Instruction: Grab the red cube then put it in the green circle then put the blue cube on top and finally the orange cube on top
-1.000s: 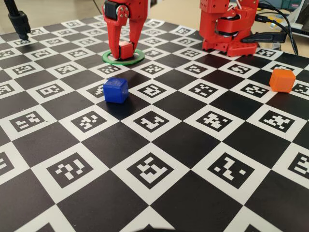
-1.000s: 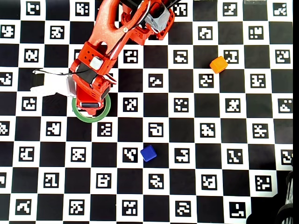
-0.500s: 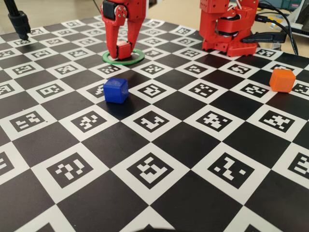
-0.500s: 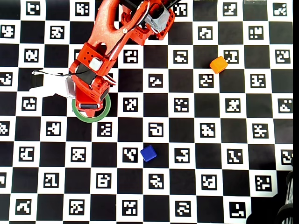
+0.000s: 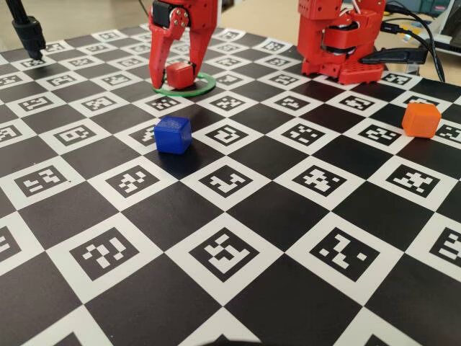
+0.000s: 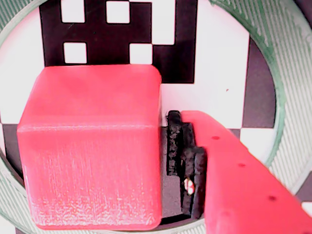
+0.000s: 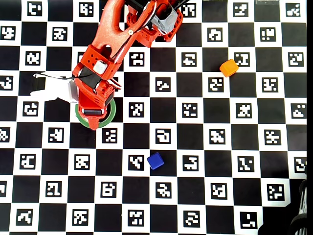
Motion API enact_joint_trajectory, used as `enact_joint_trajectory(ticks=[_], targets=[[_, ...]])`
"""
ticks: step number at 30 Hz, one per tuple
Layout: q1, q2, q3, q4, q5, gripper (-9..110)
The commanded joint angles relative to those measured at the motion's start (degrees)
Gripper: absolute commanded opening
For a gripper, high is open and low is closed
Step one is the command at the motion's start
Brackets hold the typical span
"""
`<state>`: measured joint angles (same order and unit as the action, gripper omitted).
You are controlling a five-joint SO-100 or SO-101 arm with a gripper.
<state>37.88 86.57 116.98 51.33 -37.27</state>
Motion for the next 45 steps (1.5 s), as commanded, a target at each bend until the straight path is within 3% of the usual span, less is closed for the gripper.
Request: enact_joint_trajectory(ticks=[1, 15, 30, 45], targets=[[1.05, 1.05, -3.6, 0.35, 0.09, 37], [1.23, 8.96, -7.12, 7.12, 1.23, 41], [-0.79, 14.06, -21.36, 26.19, 6.06, 41], [-11.34, 19.95, -25.66, 36.39, 17.4, 41]])
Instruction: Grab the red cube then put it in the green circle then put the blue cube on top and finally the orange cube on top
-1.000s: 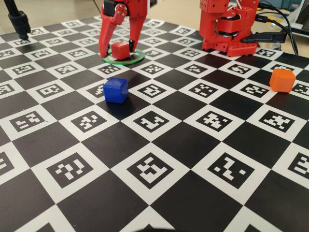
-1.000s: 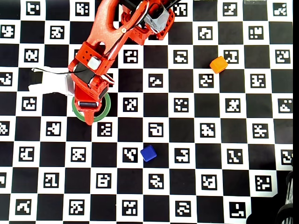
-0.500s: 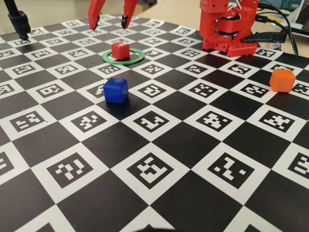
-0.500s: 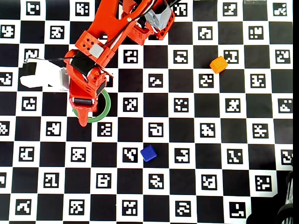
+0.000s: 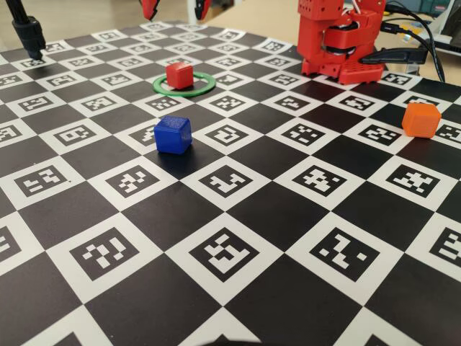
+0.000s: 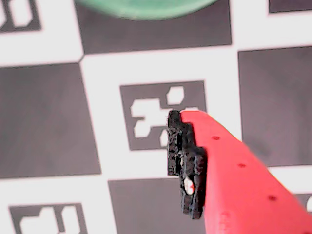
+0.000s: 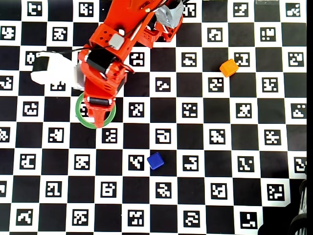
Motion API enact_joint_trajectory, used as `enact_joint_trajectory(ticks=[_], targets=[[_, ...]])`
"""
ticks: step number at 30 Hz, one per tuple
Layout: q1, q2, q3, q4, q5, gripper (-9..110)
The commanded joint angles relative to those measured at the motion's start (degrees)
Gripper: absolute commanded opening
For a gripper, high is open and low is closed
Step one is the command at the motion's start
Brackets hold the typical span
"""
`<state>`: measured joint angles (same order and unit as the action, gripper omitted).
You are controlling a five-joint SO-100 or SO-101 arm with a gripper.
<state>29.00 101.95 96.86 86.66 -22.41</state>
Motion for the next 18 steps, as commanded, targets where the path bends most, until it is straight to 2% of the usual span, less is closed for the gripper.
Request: enact_joint_trajectory(ticks=[1, 10, 18], targets=[[-3.43, 4.57, -5.8, 1.41, 3.25, 41], [-10.55, 3.16, -10.72, 4.31, 9.14, 41], [-18.02, -4.92, -17.49, 4.66, 16.0, 43]])
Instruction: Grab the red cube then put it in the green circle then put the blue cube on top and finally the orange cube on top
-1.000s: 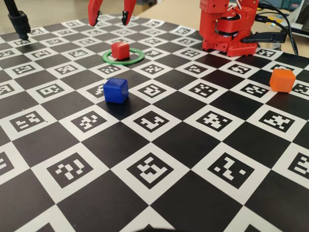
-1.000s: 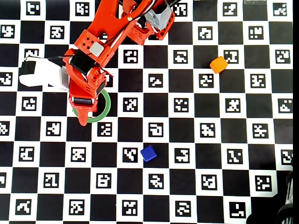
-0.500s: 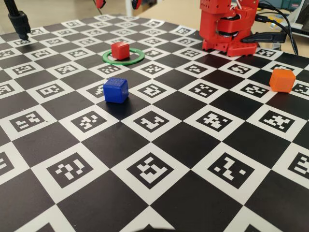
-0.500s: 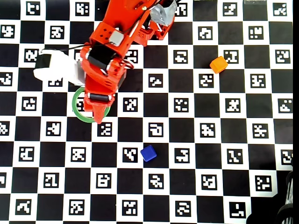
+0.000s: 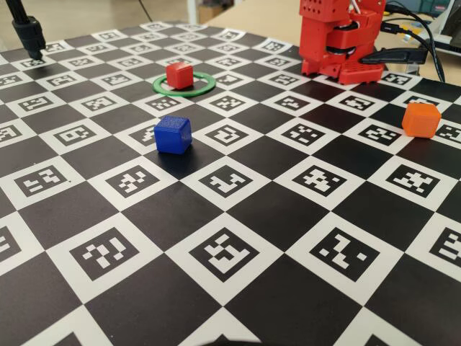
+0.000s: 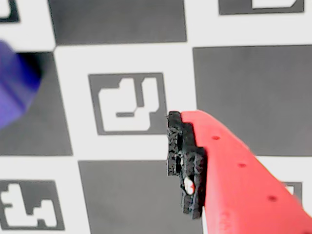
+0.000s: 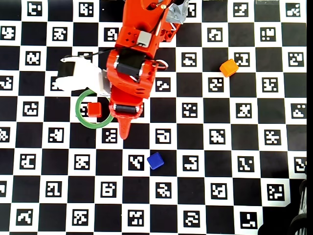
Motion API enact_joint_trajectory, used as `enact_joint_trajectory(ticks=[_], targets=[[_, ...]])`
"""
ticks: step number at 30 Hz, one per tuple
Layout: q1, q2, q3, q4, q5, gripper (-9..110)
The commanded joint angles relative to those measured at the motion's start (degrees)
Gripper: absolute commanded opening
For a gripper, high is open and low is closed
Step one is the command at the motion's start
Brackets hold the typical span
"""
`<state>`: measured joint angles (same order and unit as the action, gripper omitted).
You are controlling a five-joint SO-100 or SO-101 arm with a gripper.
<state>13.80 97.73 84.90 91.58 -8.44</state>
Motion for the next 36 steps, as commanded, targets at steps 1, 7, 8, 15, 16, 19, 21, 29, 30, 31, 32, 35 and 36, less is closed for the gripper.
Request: enact_joint_trajectory(ticks=[1, 7, 8, 15, 16, 19, 21, 29, 30, 31, 32, 35, 36], targets=[[-3.69, -1.85, -5.98, -0.88, 2.64, 44], [-6.59, -9.4, -10.11, -3.52, 4.66, 46], [-6.77, -10.81, -11.34, -3.69, 4.75, 47], [-7.38, -17.14, -18.72, -3.52, 5.71, 49], [-7.47, -17.75, -19.6, -3.43, 5.98, 49], [-8.09, -19.07, -21.53, -3.25, 7.21, 50], [-8.88, -19.6, -21.97, -3.52, 7.56, 50], [-10.9, -23.12, -20.3, -8.26, 7.12, 51], [-10.9, -23.12, -19.07, -9.58, 6.42, 51], [-10.9, -23.12, -17.75, -10.81, 5.8, 51], [-10.9, -23.12, -16.52, -12.04, 5.45, 51], [-10.72, -23.55, -14.06, -14.77, 4.66, 51], [-10.63, -23.91, -13.54, -15.29, 4.57, 51]])
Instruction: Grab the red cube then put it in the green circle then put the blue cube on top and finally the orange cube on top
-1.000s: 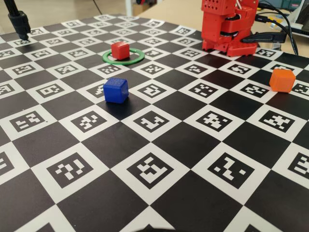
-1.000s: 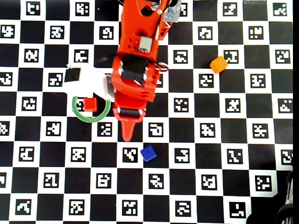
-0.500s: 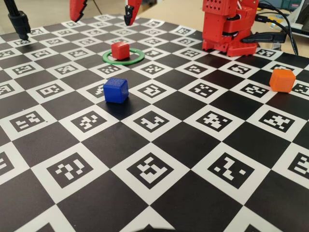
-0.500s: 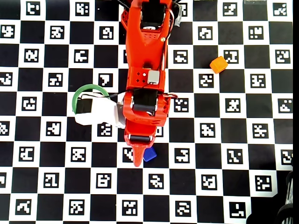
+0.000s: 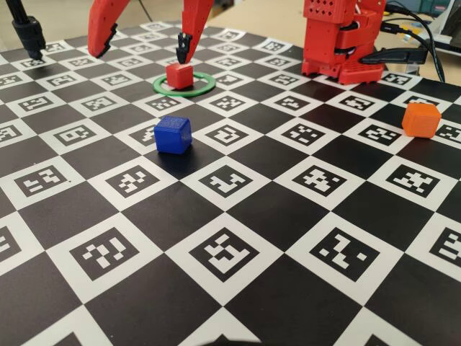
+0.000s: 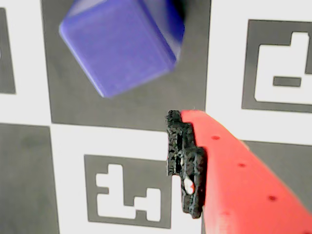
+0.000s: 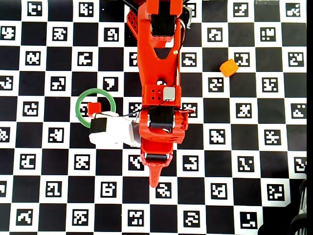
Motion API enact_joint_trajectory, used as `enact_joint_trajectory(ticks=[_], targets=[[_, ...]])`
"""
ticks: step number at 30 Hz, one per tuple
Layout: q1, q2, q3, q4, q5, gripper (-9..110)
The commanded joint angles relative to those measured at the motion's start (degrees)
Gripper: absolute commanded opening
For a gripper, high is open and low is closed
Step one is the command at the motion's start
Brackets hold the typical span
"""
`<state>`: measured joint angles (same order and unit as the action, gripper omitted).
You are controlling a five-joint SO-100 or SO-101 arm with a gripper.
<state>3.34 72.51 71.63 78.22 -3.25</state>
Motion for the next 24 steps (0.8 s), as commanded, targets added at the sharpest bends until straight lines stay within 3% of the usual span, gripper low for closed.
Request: enact_joint_trajectory(ticks=[1, 24], targets=[[-0.09, 1.05, 0.18, -2.29, -0.7, 52], [-1.23, -3.25, 11.6, -14.24, -0.18, 52]])
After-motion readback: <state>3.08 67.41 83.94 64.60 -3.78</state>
